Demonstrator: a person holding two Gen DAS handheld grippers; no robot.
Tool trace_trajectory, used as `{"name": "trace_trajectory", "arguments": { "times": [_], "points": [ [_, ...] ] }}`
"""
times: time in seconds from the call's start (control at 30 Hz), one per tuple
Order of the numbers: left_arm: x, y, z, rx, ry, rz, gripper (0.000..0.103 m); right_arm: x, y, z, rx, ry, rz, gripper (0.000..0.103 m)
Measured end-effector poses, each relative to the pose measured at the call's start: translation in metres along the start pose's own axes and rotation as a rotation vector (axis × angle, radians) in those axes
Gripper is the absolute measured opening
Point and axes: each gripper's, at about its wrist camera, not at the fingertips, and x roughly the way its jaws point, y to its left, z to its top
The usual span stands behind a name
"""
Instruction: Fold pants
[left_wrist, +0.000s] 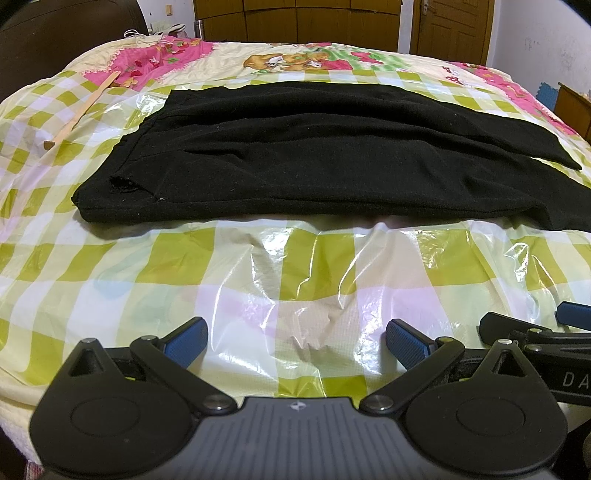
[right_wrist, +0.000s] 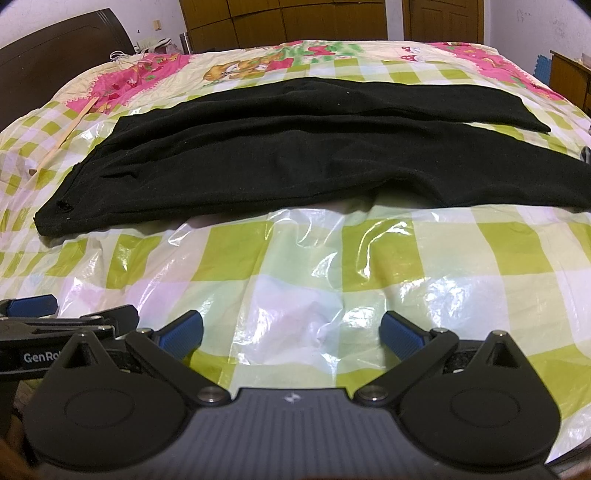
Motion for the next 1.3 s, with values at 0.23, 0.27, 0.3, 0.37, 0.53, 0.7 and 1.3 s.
{"name": "trace_trajectory", "arguments": {
  "times": [0.23, 0.27, 0.3, 0.37, 0.53, 0.7, 1.3],
  "points": [
    [0.0, -0.001, 0.0, 0.001, 0.0, 0.0, 0.103, 0.0, 0.0, -0.001, -0.001, 0.001, 0.0, 0.102],
    [0.0, -0.001, 0.0, 0.001, 0.0, 0.001, 0.103, 0.0, 0.0, 0.0, 0.0, 0.001, 0.0, 0.102],
    [0.0, -0.001, 0.0, 0.001, 0.0, 0.001, 0.103, 0.0, 0.0, 0.0, 0.0, 0.001, 0.0, 0.102],
    [0.0, -0.001, 0.0, 0.001, -0.001, 0.001, 0.103, 0.0, 0.0, 0.0, 0.0, 0.001, 0.0, 0.102],
    [0.0, -0.002, 0.0, 0.003, 0.0, 0.001, 0.103, 0.0, 0.0, 0.0, 0.0, 0.002, 0.0, 0.102],
    [-0.009, 0.003, 0.008, 0.013, -0.034, -0.029, 0.103, -0.004, 0.002, 0.003, -0.008, -0.007, 0.002, 0.102],
    [0.041, 0.165, 0.076, 0.014, -0.108, 0.155, 0.103, 0.058, 0.117, 0.089, -0.411, -0.057, 0.163, 0.101]
  ]
}}
